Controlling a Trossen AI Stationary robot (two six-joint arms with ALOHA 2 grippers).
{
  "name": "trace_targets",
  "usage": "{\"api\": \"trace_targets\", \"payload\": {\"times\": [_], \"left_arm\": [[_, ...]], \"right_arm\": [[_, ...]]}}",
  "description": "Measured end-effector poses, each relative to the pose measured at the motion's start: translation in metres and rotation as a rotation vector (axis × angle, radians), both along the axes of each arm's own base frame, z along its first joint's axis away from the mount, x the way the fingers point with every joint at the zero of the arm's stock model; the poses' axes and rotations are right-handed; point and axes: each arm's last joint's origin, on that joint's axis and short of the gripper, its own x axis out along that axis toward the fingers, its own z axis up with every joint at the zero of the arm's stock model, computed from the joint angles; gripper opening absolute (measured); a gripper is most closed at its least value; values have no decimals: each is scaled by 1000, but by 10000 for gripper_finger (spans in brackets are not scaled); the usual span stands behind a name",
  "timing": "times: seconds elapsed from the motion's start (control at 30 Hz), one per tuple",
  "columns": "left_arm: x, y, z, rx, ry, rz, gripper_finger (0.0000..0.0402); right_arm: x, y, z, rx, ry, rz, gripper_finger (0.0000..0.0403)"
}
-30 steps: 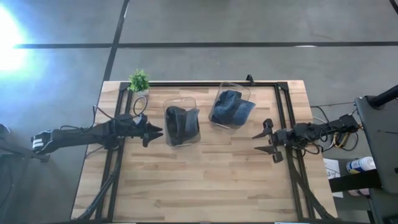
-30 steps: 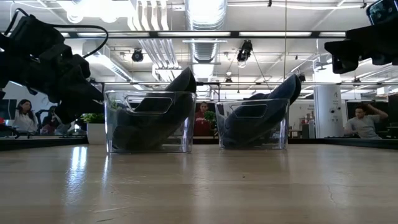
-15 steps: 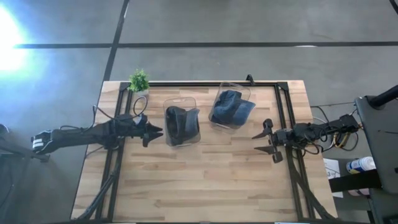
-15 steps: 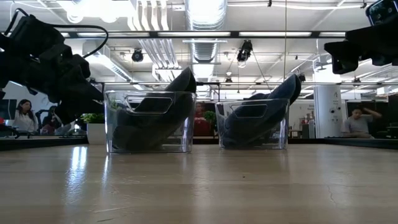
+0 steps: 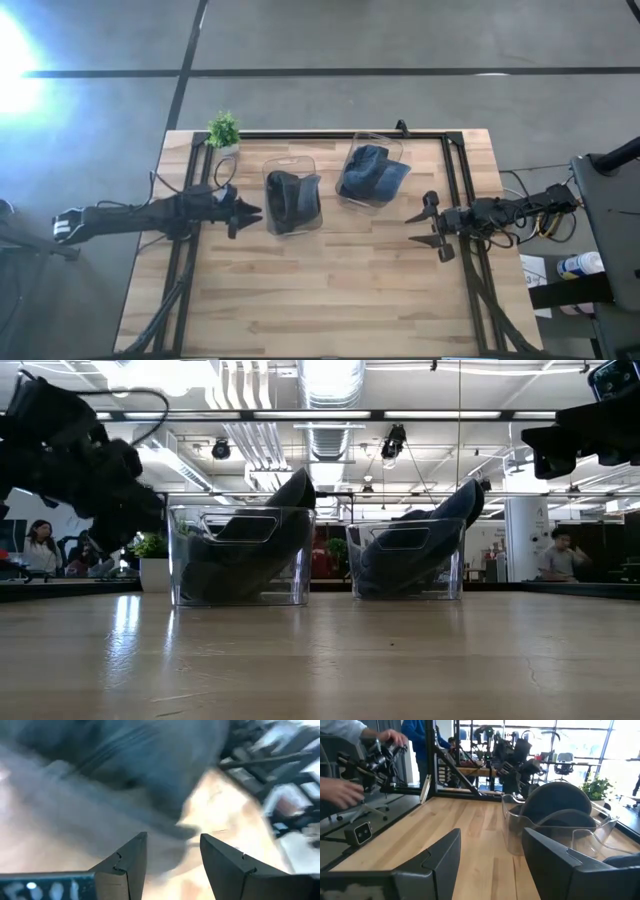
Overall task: Pick & Place hat
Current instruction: Return to Home Position
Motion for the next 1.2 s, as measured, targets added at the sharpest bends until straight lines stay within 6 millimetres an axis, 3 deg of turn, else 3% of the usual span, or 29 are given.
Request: {"api": "trace_targets", "payload": {"times": [0.2, 0.37, 0.43, 0.8, 1.2], "left_arm": [[-9, -10, 18, 46, -200, -69, 176], [-15, -17, 29, 425, -326, -169, 176], [-15, -19, 29, 483, -317, -169, 176], [-15, -22, 26, 530, -278, -139, 176], [-15, -22, 27, 399, -294, -119, 176]], "right_arm": [[0, 0, 0, -1, 1, -2, 206], [0, 0, 0, -1, 0, -2, 206], [0, 0, 0, -2, 2, -1, 206], [0, 0, 0, -1, 0, 0, 206], [0, 0, 0, 0, 0, 0, 206]]}}
